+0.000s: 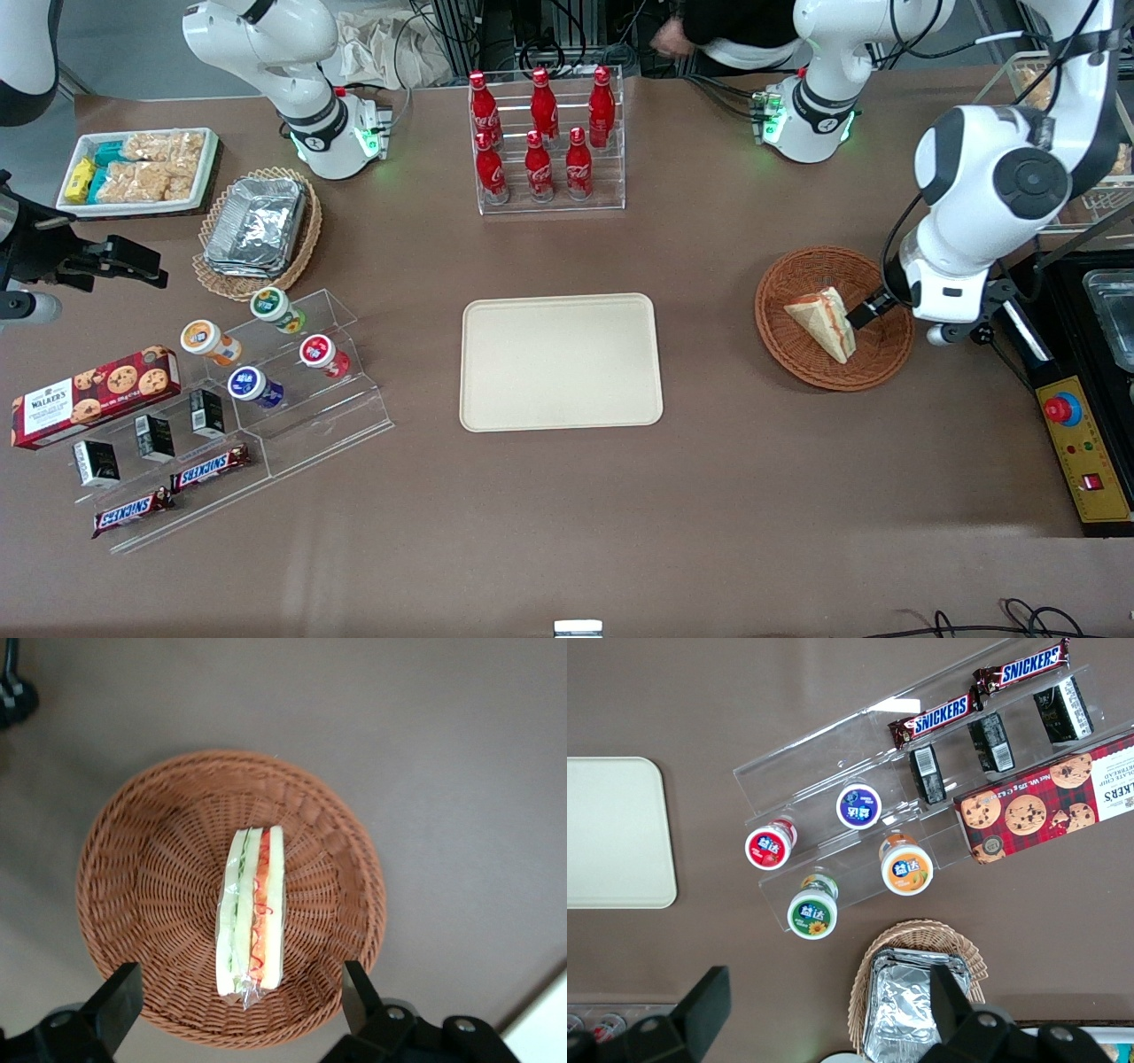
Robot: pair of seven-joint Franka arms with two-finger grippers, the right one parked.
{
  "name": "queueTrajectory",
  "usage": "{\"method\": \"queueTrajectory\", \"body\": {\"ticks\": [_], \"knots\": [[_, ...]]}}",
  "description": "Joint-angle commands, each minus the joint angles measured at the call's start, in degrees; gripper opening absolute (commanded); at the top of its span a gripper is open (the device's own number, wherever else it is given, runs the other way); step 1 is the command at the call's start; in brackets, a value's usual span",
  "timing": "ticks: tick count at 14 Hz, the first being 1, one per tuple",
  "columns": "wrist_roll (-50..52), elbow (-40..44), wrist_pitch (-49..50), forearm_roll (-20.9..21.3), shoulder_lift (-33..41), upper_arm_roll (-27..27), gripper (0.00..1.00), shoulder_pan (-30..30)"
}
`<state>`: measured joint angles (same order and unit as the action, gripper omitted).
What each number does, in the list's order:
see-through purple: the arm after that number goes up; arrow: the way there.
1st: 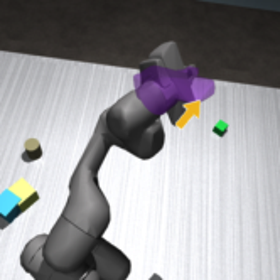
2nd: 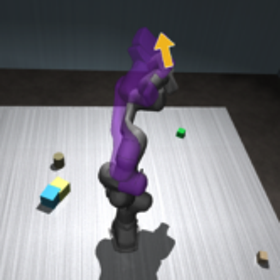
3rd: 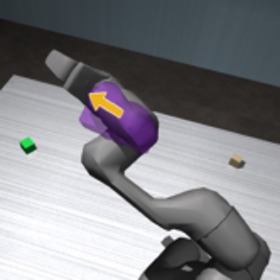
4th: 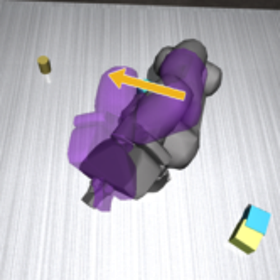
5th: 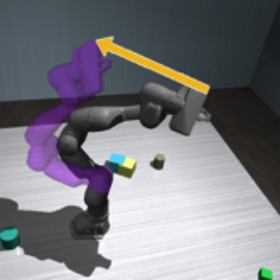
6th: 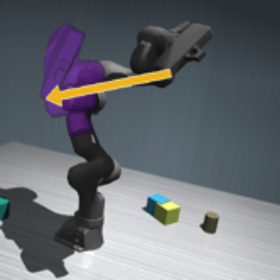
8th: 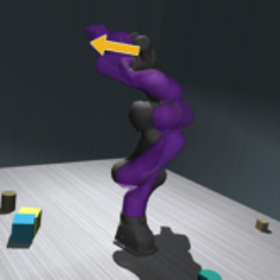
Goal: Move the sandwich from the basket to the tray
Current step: 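Close the left gripper on the wrapped sandwich's edge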
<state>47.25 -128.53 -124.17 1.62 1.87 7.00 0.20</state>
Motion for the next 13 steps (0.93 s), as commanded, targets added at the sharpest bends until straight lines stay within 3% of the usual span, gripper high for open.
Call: {"method": "queueTrajectory", "body": {"ticks": [1,9,10,11,12,13], "knots": [[6.44,-6.1,-6.58,-0.39,0.94,0.03,1.0,-0.38],[10.23,-16.92,-28.55,-0.39,-7.22,0.12,1.0,-2.31],[10.23,-17.37,-30.85,-0.39,-8.36,0.12,0.96,-2.31],[10.32,-17.28,-31.65,-0.39,-9.24,0.12,0.63,-2.4],[10.32,-17.28,-31.66,-0.39,-9.25,0.12,0.01,-2.4],[10.49,-17.02,-31.66,-0.39,-9.17,0.12,0.0,-2.31]]}}
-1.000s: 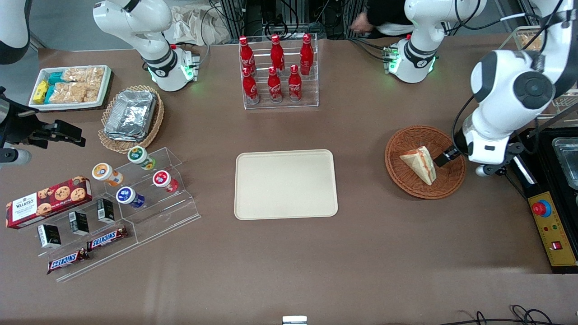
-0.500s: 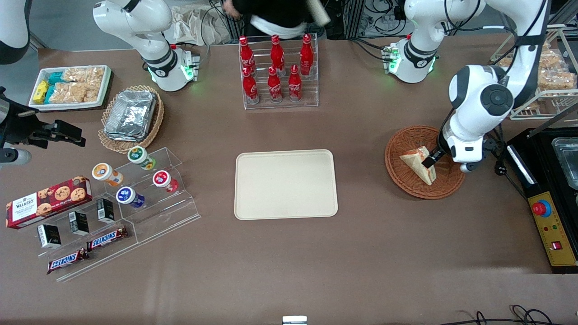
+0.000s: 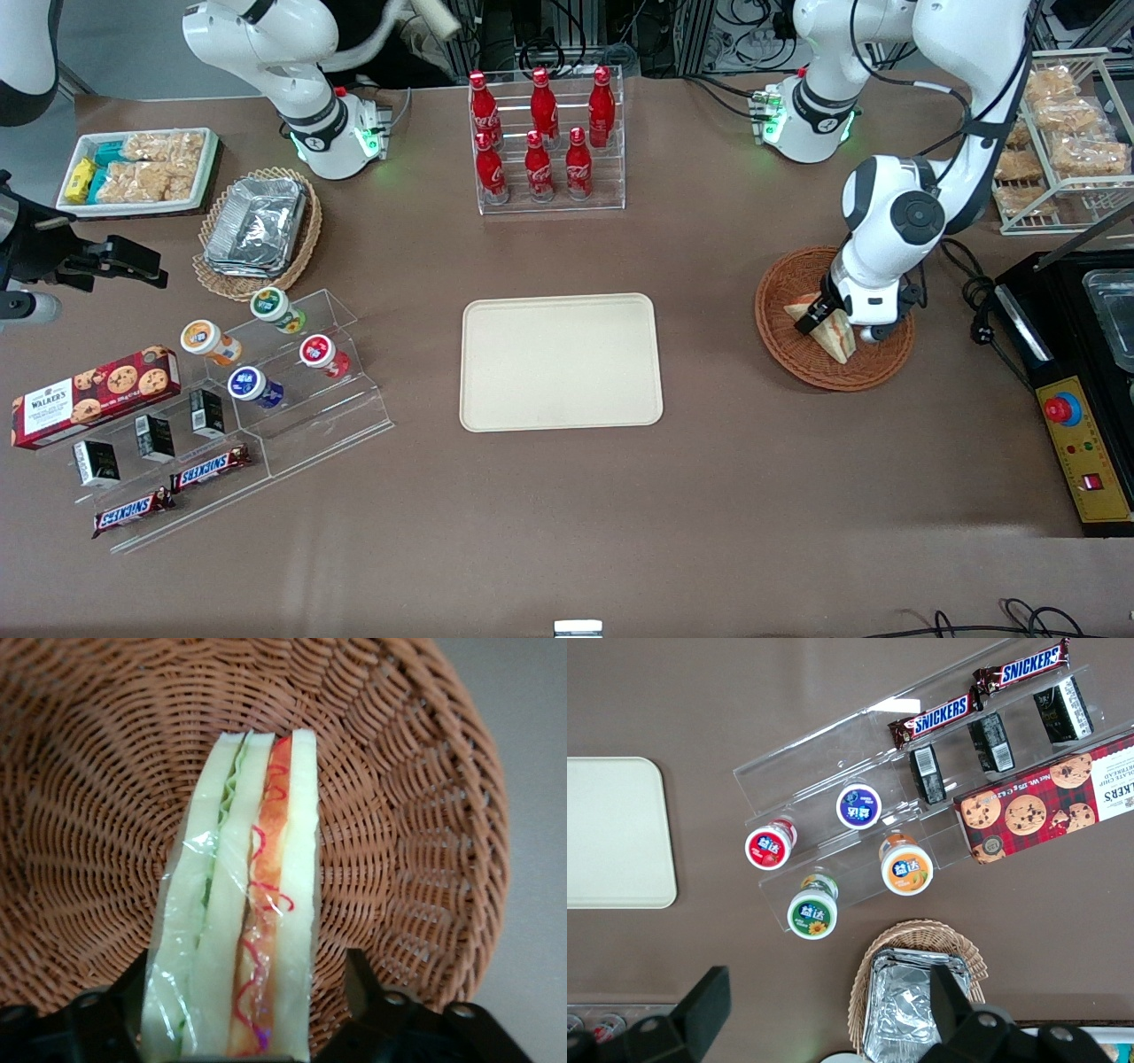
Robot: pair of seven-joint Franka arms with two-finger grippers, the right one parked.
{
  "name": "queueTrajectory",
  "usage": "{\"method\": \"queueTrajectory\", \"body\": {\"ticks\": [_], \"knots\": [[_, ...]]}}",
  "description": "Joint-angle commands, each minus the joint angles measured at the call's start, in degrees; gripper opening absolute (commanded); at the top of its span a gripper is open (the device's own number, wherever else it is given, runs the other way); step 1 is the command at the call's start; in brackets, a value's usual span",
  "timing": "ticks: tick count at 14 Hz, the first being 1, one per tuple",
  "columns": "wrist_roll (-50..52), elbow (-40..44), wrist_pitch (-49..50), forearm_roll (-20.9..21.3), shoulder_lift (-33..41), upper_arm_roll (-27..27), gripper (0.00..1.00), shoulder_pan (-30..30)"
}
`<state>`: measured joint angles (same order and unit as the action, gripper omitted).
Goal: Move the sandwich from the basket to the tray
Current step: 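Close the left gripper on the wrapped sandwich's edge, then lift the sandwich out of the basket and carry it toward the beige tray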
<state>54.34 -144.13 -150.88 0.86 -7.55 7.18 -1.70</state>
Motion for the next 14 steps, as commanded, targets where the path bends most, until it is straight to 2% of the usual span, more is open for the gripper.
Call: {"method": "queueTrajectory", "body": {"ticks": [1,5,10,11,14], "knots": [[4.27,-1.07,-4.95,0.37,0.51,-0.06,0.0,-0.41],[3.67,-0.28,-2.16,1.6,5.07,0.03,0.0,-0.58],[-11.96,6.38,17.23,2.48,15.26,0.03,0.0,-0.58],[-13.89,11.1,23.81,2.48,15.45,0.11,0.0,-0.58],[-19.87,34.8,51.48,2.22,9.94,3.44,0.0,-0.58]]}}
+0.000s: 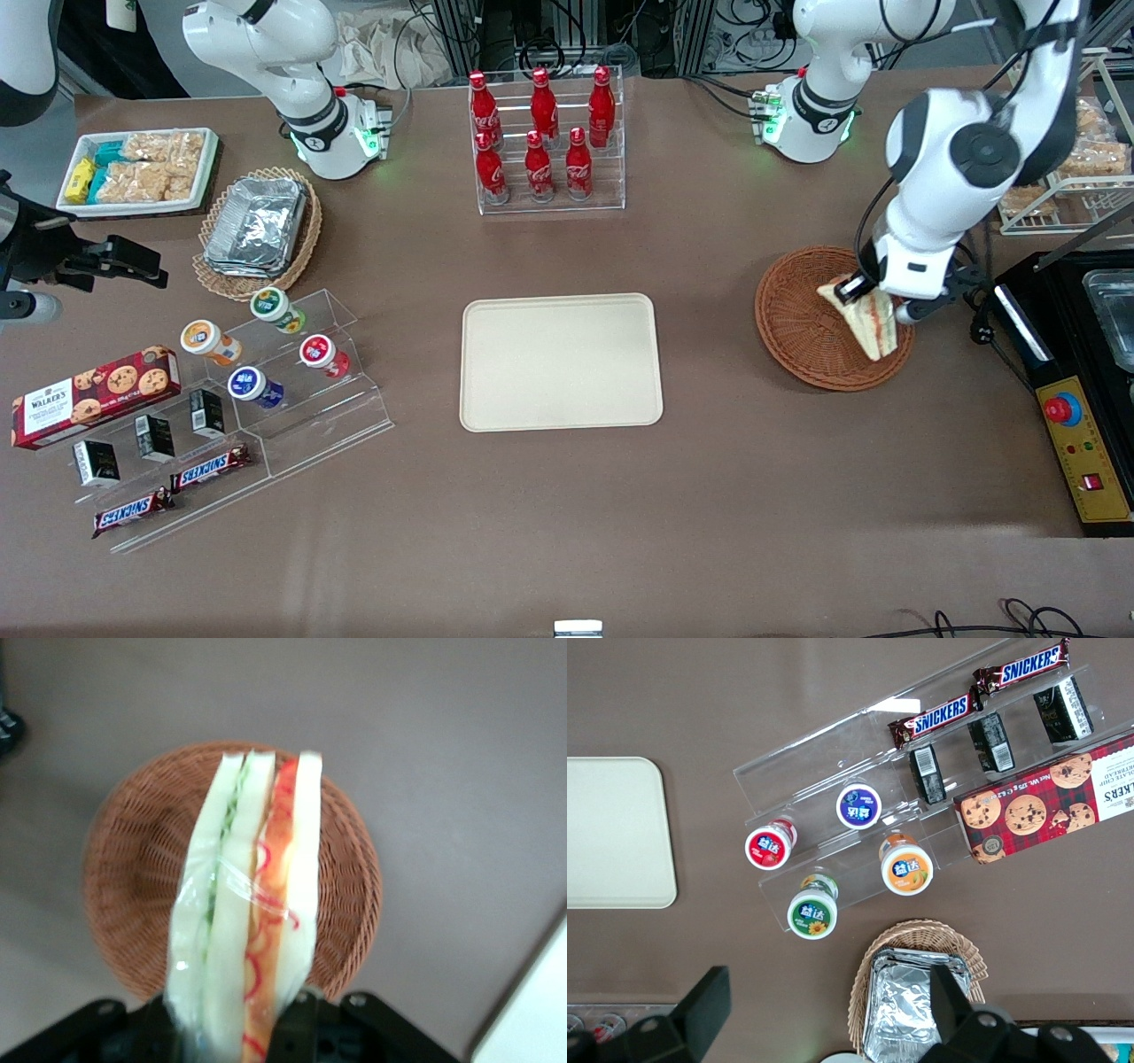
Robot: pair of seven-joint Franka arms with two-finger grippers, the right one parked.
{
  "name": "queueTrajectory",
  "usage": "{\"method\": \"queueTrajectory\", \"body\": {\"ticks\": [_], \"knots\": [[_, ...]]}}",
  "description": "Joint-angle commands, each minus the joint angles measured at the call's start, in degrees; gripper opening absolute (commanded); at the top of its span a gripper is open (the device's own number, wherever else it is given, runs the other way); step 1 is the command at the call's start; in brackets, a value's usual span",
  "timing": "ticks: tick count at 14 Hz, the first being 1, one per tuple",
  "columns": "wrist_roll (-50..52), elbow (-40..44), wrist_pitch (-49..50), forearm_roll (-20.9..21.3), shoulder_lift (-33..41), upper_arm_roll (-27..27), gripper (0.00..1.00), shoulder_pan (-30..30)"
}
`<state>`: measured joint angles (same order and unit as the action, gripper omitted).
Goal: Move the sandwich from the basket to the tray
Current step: 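Lift the sandwich out of the basket and carry it toward the beige tray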
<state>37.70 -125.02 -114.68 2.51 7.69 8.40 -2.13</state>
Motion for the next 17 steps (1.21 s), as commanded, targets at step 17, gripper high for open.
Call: {"method": "queueTrajectory", "body": {"ticks": [17], "knots": [[9.67,33.17,1.05,10.58,-37.47,22.18,0.0,-9.21]]}}
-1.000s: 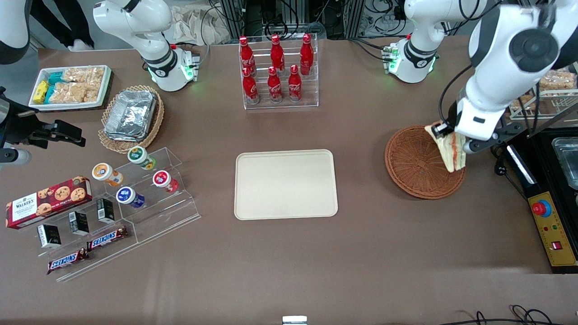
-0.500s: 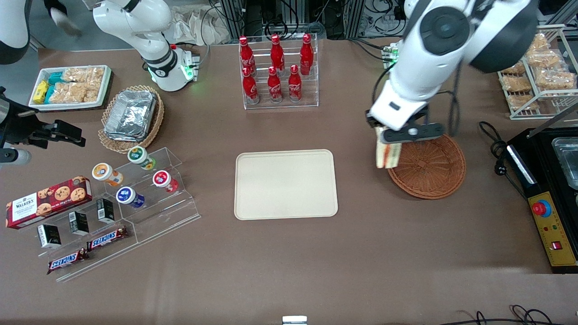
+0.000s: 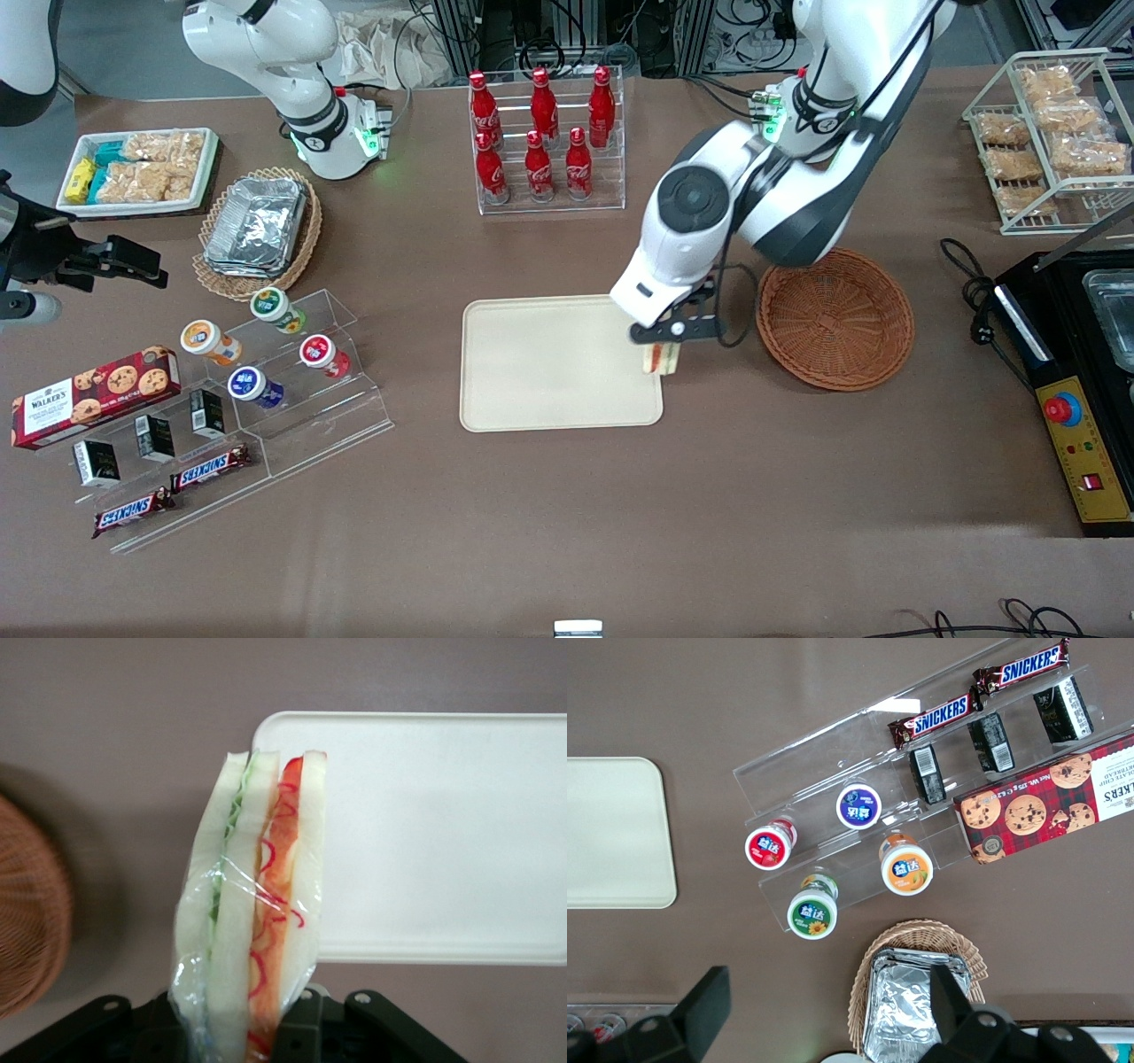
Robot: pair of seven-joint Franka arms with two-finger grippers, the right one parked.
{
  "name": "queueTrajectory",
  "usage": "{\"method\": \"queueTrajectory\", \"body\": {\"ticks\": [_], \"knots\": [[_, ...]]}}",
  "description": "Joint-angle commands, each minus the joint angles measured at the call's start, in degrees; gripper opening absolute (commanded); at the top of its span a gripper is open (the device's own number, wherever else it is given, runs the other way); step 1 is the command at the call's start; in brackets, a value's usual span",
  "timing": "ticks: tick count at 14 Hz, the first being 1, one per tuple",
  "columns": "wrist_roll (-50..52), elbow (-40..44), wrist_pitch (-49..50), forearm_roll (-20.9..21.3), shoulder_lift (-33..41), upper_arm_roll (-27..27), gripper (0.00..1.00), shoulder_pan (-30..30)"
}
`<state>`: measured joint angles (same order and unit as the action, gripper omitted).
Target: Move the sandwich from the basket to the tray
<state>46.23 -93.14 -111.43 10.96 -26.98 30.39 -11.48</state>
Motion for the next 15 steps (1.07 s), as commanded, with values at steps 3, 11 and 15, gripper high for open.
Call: {"method": "queueTrajectory", "body": {"ticks": [3,11,15], "knots": [[1.58,1.29,-7.73,4.06,-8.34,0.11,0.0,-1.0],[6.06,1.38,-10.03,9.86,-15.2,-0.15,0.36,-2.85],[6.86,1.64,-10.29,11.72,-15.74,-0.06,1.0,-2.85]]}}
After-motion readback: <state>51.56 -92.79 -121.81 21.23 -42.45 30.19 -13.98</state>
